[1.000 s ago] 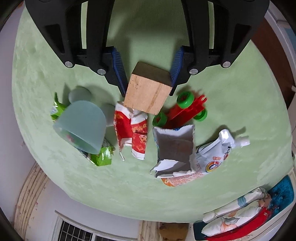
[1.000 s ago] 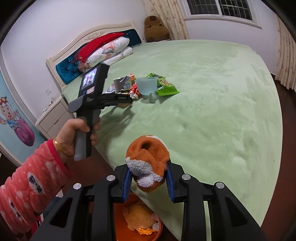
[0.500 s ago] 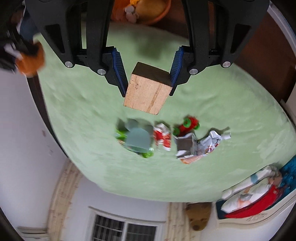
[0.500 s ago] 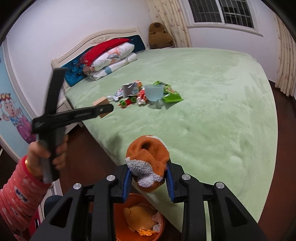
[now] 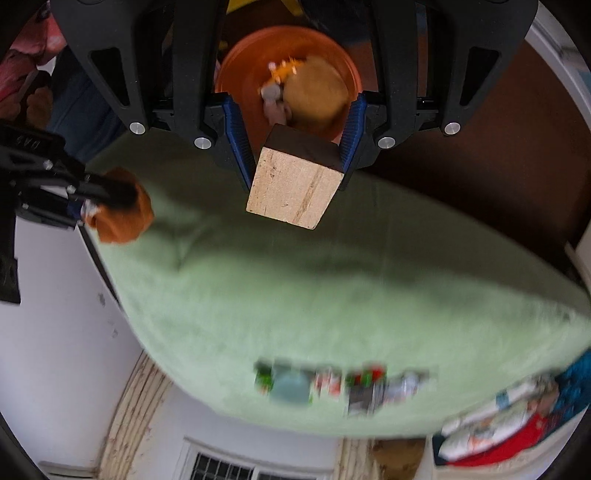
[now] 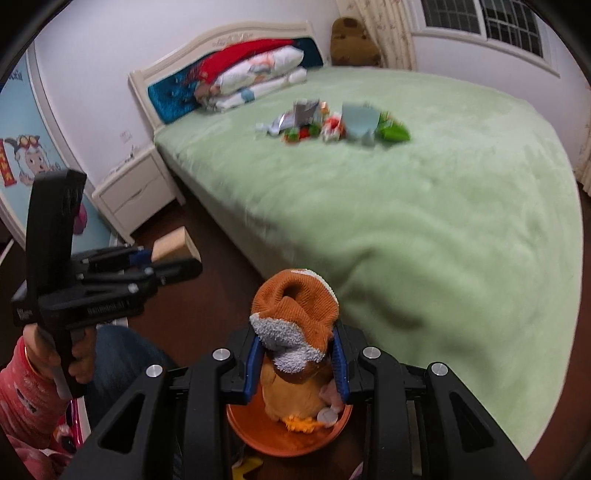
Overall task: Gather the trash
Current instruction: 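Carry block and knit cup over the orange bucket and open both tools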
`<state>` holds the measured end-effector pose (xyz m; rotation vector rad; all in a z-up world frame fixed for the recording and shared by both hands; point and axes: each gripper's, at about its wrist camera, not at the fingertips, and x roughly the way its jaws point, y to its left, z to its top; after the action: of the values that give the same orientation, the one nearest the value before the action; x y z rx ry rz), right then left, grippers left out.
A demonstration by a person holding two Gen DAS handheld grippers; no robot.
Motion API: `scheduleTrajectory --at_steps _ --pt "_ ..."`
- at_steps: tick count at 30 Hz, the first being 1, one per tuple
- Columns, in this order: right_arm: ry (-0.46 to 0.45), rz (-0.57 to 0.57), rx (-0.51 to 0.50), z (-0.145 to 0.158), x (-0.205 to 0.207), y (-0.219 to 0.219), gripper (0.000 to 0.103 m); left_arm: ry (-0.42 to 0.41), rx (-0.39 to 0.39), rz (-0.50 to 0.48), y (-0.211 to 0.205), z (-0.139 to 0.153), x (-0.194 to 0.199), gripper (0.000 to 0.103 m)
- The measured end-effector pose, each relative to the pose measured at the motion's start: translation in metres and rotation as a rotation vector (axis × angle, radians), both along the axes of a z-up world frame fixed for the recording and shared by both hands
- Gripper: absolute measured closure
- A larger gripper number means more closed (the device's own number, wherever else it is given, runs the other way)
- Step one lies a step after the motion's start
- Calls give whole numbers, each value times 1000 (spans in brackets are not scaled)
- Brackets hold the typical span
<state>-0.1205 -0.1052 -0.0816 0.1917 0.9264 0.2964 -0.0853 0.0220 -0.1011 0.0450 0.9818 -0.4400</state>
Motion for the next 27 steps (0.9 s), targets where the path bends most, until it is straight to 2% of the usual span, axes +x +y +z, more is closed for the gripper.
scheduleTrajectory --at_steps 6,13,19,21,23,24,26,27 --pt "122 38 -14 -51 -2 19 72 191 46 44 -1 -83 -15 60" --pt "262 69 -56 -114 4 37 72 301 127 75 -4 -143 -14 60" --pt "318 79 -70 -141 8 42 71 314 165 65 -12 -157 -12 60" --pt "310 74 -75 -140 9 43 63 301 184 76 -11 -156 -12 59" --pt "283 59 -86 -135 11 42 40 287 191 94 -10 -154 -13 56" --pt "269 53 -92 -132 13 40 39 283 189 99 -9 -152 -13 55" --pt "256 42 -89 -129 14 37 37 275 185 111 -7 -150 -12 41" --pt "253 34 -86 -129 13 35 35 267 188 121 -7 -149 -13 38"
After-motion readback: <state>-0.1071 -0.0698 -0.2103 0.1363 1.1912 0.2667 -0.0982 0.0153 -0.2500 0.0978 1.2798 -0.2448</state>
